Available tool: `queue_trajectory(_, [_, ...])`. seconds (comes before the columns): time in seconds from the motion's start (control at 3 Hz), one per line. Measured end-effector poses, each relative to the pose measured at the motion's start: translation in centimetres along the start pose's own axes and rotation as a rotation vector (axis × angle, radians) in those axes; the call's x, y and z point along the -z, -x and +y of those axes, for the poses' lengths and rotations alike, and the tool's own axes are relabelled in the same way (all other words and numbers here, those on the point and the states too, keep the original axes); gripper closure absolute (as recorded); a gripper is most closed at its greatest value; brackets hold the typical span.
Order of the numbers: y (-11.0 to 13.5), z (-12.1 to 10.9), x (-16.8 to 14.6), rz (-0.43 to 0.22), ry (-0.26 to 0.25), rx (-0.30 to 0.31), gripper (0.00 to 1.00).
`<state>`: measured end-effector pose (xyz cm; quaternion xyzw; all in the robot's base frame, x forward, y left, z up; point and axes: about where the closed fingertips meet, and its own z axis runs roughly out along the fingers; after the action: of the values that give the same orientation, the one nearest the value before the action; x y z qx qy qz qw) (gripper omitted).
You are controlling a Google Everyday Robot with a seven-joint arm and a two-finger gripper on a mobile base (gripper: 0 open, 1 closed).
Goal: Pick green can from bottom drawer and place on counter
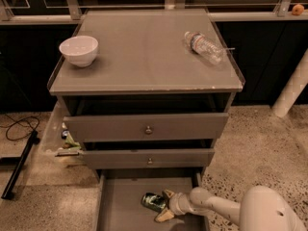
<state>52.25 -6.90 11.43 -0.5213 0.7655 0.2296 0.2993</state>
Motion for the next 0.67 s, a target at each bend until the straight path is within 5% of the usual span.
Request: queue_trajectory(0.67, [0.0,0.01,-0.01,0.0,0.0,0.0,0.66])
